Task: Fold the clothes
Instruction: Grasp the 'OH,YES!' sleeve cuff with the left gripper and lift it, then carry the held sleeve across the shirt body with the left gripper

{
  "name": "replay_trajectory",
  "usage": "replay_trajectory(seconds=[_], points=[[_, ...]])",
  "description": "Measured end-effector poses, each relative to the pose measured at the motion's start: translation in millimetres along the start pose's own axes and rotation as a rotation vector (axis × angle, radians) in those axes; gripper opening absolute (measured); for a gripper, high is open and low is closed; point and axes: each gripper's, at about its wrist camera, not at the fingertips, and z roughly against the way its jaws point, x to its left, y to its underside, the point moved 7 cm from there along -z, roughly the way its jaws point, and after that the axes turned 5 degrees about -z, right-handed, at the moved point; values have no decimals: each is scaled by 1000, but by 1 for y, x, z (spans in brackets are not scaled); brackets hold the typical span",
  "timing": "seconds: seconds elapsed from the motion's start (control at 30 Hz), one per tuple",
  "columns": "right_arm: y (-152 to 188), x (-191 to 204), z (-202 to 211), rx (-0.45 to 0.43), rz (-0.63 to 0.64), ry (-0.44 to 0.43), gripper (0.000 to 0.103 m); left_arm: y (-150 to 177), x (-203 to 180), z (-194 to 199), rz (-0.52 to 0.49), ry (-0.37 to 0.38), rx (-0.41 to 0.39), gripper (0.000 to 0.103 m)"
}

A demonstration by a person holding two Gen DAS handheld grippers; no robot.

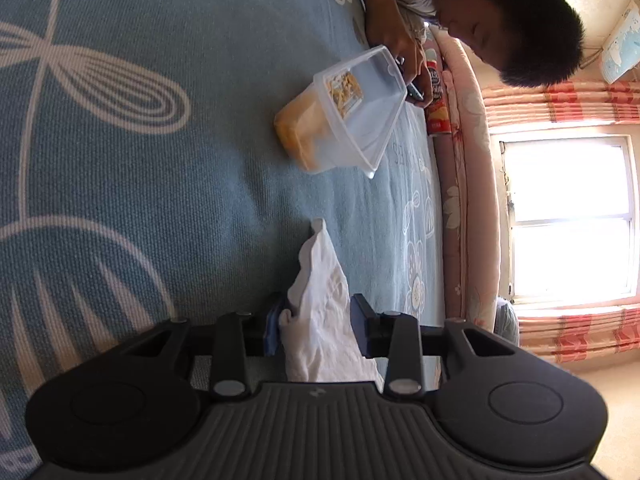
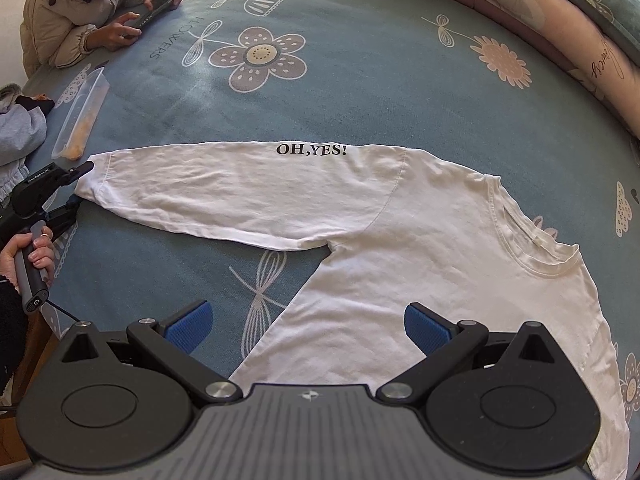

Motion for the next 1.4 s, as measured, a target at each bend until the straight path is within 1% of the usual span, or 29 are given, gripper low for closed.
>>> replay_trajectory(seconds=[0.03, 0.07, 0.13, 0.2, 0.27, 0.33, 0.37, 0.43, 0.47, 0.5, 0.57, 0.7, 0.73, 0.8, 0.87, 0.97, 1.17, 1.3, 1.4], points=[[0, 1, 1, -1, 7, 0, 103, 5, -2, 0, -29, -5, 46, 37], [1, 2, 2, -2, 15, 1, 103, 8, -4, 1, -64, -13, 54, 37], [0, 3, 3, -4, 25, 4, 103, 10, -6, 0, -77, -23, 56, 37], [-2, 3, 3, -7, 22, 6, 103, 4, -8, -4, -54, -27, 18, 37], [-4, 4, 2, -6, 8, -1, 103, -1, -14, -11, -45, -26, 1, 37], [-5, 7, 3, -11, 10, -9, 103, -1, -22, -18, -86, -52, 9, 35], [-6, 8, 4, -14, 16, -12, 103, 0, -25, -18, -111, -69, 13, 30], [-6, 11, 7, -24, 35, -16, 103, 5, -30, -17, -155, -122, 30, 27], [-7, 11, 9, -32, 45, -16, 103, 7, -32, -17, -174, -151, 36, 17], [-7, 12, 10, -39, 55, -16, 103, 8, -33, -18, -199, -197, 44, 8], [-6, 10, 13, -49, 63, -11, 103, 10, -41, -20, -252, -256, 54, 7], [0, -2, 15, -57, 40, -8, 103, 14, -59, -26, -358, -380, 84, 6], [2, -6, 16, -60, 32, -8, 103, 16, -63, -25, -375, -387, 96, 6], [4, -13, 18, -72, 16, -11, 103, 18, -80, -24, -407, -382, 89, 6], [7, -21, 22, -90, -1, -15, 103, 21, -96, -22, -438, -395, 86, 6], [11, -35, 29, -120, -32, -19, 103, 31, -124, -12, -474, -393, 86, 6], [29, -77, 41, -146, -123, -29, 103, 66, -180, -13, -554, -381, 131, 6], [46, -106, 46, -152, -164, -13, 103, 89, -217, -13, -608, -373, 161, 6], [58, -130, 50, -160, -178, 16, 103, 106, -245, -13, -648, -366, 183, 6]])
